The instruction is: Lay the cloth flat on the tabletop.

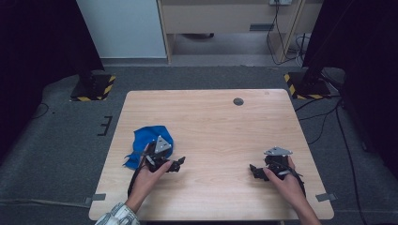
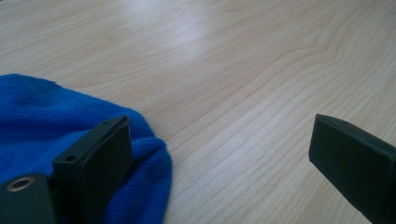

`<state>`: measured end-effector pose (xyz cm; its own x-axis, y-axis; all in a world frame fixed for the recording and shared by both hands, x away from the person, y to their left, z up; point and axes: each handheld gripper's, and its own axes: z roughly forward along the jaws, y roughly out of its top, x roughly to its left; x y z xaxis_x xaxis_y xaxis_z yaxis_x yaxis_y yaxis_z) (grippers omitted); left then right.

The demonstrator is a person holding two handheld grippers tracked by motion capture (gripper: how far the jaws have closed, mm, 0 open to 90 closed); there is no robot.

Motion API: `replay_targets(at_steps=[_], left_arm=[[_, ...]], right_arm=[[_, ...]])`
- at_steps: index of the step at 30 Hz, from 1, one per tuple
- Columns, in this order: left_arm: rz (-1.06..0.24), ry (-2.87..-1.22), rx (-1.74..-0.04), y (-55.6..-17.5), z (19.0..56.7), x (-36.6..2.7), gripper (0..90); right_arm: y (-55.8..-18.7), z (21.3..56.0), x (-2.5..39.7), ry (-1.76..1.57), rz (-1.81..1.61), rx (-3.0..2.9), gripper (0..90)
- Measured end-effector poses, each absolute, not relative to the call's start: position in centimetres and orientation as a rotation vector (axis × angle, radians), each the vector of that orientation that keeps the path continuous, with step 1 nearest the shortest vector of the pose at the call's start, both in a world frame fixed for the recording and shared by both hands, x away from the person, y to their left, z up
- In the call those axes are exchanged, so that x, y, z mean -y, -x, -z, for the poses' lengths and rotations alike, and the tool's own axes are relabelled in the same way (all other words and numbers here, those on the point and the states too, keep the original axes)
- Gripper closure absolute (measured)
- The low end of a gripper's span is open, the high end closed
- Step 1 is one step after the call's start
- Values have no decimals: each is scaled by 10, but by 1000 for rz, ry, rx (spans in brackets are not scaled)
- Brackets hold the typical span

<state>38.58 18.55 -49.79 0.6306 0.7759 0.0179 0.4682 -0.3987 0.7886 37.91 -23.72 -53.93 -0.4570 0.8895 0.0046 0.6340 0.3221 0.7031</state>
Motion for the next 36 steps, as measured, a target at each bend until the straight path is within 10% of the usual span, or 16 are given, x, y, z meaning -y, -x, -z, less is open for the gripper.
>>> replay_targets(at_steps=[36], left_arm=[[-635, -1950, -1205, -403, 501, -263, 89]], right_arm=[[-379, 539, 237, -1353, -911, -2212, 5]])
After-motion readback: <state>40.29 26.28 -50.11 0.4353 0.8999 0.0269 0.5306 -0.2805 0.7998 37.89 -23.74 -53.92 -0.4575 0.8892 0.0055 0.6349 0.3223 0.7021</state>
